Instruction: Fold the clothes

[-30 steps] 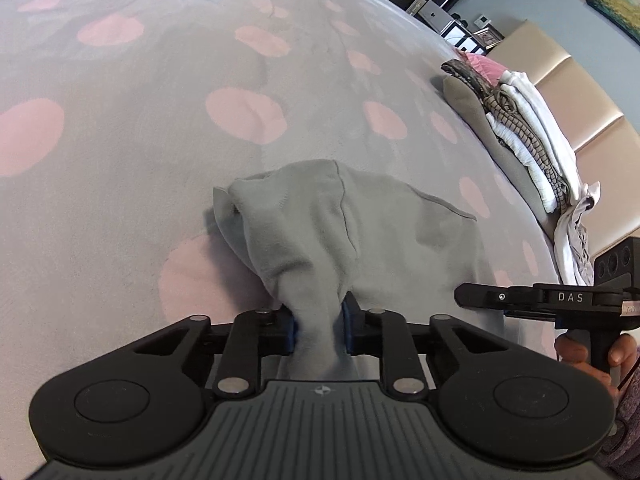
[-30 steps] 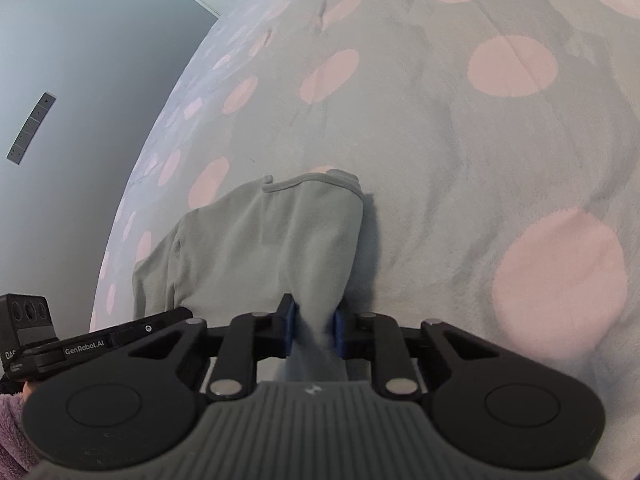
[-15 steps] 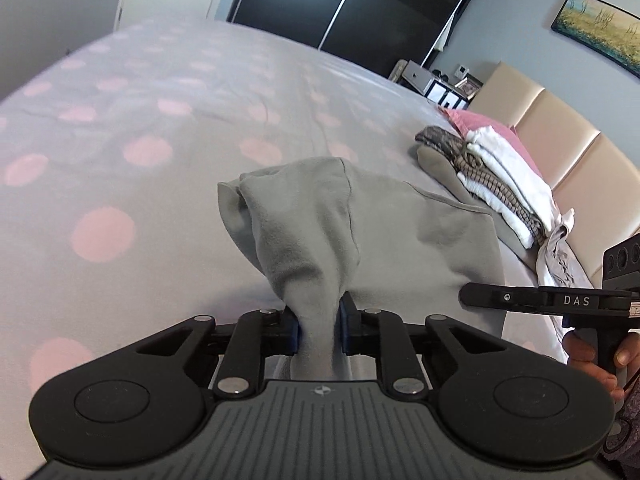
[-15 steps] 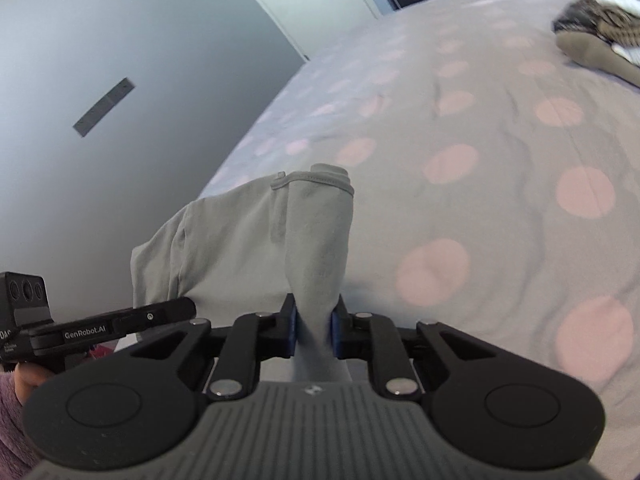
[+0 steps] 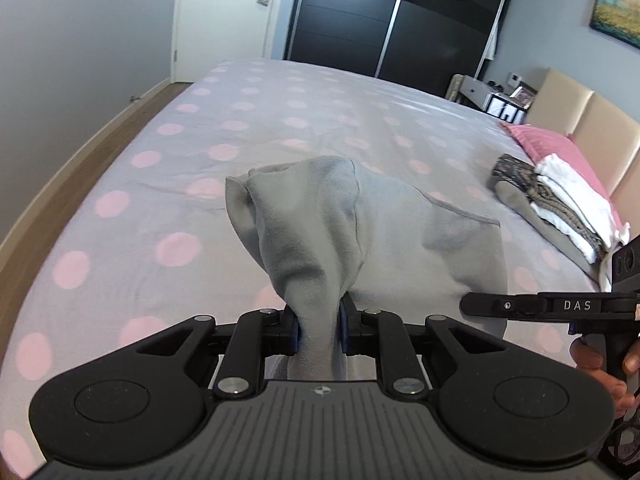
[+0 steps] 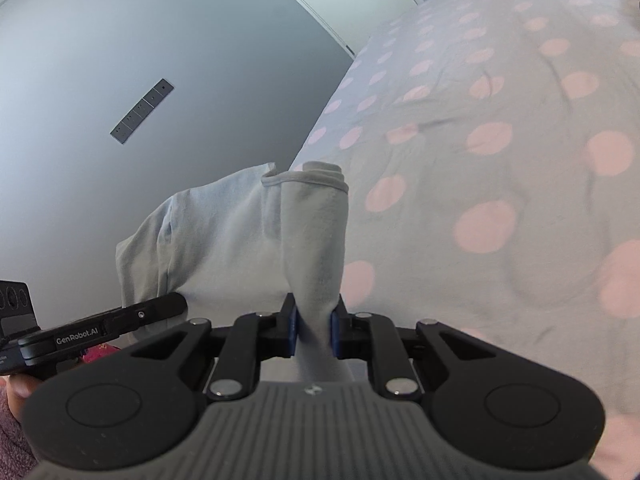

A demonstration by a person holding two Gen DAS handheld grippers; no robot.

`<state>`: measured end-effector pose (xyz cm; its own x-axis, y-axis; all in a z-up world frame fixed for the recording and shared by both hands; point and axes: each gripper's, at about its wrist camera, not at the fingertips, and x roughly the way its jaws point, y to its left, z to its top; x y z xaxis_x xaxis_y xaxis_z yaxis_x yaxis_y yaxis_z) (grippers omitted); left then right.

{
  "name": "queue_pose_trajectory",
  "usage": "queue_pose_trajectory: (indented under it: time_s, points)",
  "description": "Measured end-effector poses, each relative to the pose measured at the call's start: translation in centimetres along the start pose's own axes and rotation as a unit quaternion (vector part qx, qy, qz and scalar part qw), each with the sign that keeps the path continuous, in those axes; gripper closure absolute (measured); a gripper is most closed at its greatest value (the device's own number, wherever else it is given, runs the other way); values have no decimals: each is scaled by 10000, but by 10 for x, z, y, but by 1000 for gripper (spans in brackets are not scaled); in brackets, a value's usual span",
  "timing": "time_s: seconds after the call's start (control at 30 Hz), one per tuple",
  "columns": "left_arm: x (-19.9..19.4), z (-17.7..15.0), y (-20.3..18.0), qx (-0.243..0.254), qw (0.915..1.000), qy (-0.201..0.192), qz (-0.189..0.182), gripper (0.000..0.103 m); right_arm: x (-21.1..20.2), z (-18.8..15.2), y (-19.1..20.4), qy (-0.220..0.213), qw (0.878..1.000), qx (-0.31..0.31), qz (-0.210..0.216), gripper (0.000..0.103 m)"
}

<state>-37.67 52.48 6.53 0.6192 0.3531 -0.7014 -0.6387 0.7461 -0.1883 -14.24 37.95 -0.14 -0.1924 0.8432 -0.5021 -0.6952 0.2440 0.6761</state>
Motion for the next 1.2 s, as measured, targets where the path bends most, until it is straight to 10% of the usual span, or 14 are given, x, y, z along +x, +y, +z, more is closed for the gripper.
queue_pose_trajectory:
  time_s: [0.8, 1.2]
  points:
    - [158, -9, 144, -466, 9932, 1019, 318, 77, 197, 20, -25, 902, 9901, -549, -928, 80]
    - [109, -10, 166, -1016, 9894, 463, 932, 62, 168, 34, -25, 598, 9843, -1029, -1300, 62]
